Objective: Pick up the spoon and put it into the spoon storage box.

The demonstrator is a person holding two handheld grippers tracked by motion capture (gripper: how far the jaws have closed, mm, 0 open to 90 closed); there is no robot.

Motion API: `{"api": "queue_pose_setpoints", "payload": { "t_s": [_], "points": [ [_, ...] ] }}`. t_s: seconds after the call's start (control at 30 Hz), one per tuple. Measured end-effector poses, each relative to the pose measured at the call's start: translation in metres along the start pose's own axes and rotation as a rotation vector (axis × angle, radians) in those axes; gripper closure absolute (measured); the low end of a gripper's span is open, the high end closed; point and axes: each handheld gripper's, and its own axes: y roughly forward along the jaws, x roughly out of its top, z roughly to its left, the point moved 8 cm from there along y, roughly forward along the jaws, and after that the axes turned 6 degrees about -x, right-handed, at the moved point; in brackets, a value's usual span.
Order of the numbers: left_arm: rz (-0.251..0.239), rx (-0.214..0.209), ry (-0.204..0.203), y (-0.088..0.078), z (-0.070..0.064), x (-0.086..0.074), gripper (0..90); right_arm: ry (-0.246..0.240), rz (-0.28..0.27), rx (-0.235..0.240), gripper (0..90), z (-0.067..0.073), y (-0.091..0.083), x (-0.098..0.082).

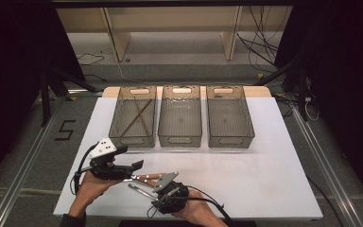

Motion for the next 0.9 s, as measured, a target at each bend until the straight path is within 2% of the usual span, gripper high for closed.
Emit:
{"api": "queue_pose_setpoints", "payload": {
  "t_s": [0.07, 0.27, 0.4, 0.6, 0.67, 0.9],
  "points": [
    [-0.001, 0.001, 0.004, 0.0005, -0.0009, 0.0, 16.0, -0.017, 0.004, -0.008, 64.1, -0.0005, -0.0004, -0.001],
    [-0.006, 0.003, 0.002, -0.001, -0.0014, -0.0007, 16.0, -0.001, 0.033, -0.013, 69.5, 0.0013, -0.0024, -0.0017],
    [-0.006, 0.001, 0.008, -0.0012, -0.0022, -0.0002, 16.0, -0.011, 0.054, -0.027, 72.1, 0.0011, -0.0023, -0.0011],
    [-0.003, 0.002, 0.006, -0.0002, -0.0009, -0.0014, 16.0, -0.01, 0.055, -0.022, 84.4, 0.0025, -0.0011, 0.0004],
    [-0.001, 0.002, 0.008, -0.0003, -0.0009, -0.0016, 16.0, 0.005, 0.057, -0.017, 85.5, 0.0022, -0.0013, 0.0002],
    [-0.006, 0.004, 0.005, -0.0011, -0.0003, -0.0012, 16.0, 0.008, 0.054, -0.008, 86.1, 0.0011, -0.0021, 0.0007]
  ]
}}
